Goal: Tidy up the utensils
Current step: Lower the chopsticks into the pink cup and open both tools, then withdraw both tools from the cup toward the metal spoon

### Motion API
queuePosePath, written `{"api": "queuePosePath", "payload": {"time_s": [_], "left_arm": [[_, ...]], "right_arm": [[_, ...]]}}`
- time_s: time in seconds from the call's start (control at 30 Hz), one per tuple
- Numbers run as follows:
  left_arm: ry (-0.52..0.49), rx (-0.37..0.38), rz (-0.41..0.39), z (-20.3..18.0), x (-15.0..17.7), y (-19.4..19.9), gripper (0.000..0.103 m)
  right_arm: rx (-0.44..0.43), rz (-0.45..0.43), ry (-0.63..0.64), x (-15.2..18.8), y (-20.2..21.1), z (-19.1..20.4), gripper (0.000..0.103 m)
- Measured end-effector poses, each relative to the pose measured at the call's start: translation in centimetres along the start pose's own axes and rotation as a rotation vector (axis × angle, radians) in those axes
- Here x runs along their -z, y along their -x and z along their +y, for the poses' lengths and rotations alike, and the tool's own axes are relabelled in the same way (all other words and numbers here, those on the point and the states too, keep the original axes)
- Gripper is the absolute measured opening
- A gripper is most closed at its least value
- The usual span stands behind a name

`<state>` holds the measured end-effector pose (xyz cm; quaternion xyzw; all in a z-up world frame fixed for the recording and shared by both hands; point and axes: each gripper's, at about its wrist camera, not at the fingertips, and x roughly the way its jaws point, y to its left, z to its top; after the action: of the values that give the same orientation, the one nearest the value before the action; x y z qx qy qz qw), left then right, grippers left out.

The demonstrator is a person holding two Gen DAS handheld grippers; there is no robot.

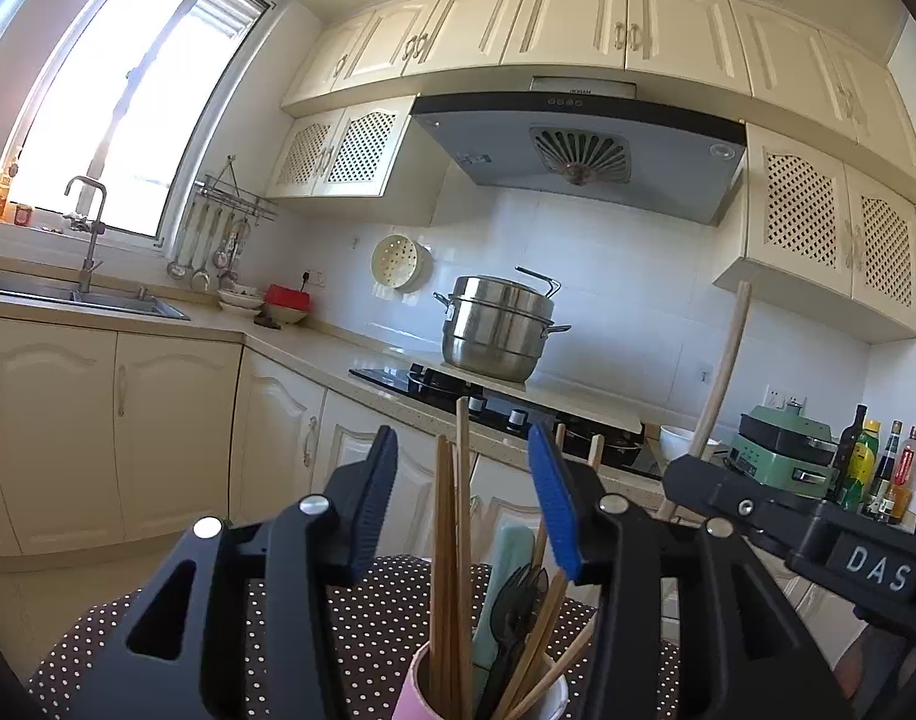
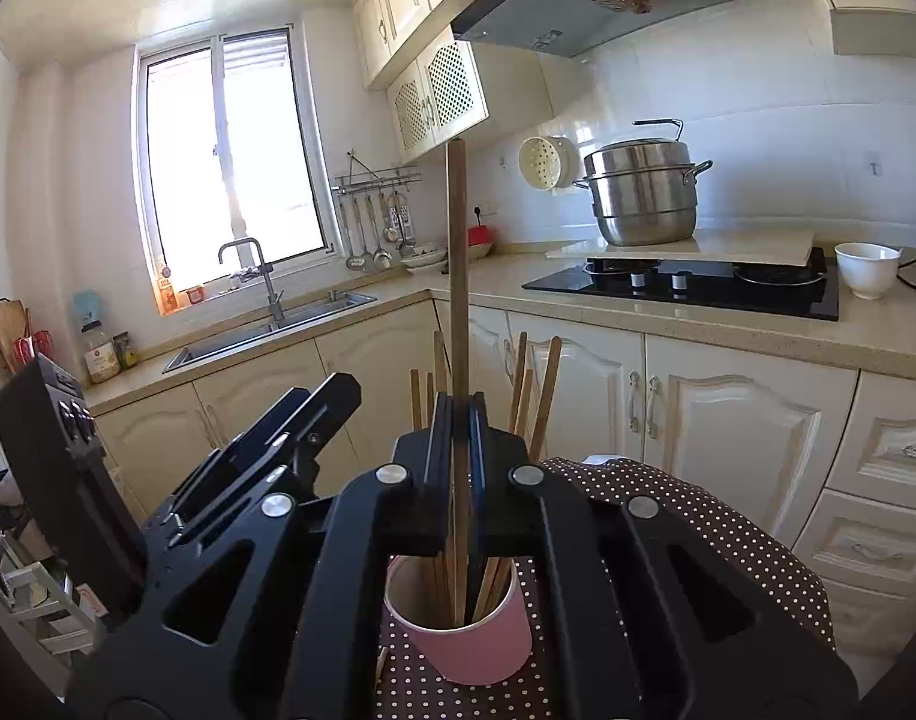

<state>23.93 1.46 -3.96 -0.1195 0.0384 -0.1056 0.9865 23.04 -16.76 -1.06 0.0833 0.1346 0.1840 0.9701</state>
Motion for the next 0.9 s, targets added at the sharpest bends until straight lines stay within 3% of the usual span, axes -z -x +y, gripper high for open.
{"api": "queuePosePath", "payload": {"time_s": [0.8,0.87,0.9], "left_arm": [[-0.049,-0.028,0.024,-0.3,-1.4,4.8,0.053],[-0.054,-0.033,0.023,-0.3,-1.7,5.4,0.055],[-0.056,-0.032,0.021,-0.3,-1.8,5.7,0.056]], "right_arm": [[0.085,0.040,0.019,0.8,0.1,2.2,0.009],[0.090,0.035,0.017,0.7,0.4,2.4,0.017],[0.092,0.030,0.017,0.6,0.7,2.5,0.026]]}}
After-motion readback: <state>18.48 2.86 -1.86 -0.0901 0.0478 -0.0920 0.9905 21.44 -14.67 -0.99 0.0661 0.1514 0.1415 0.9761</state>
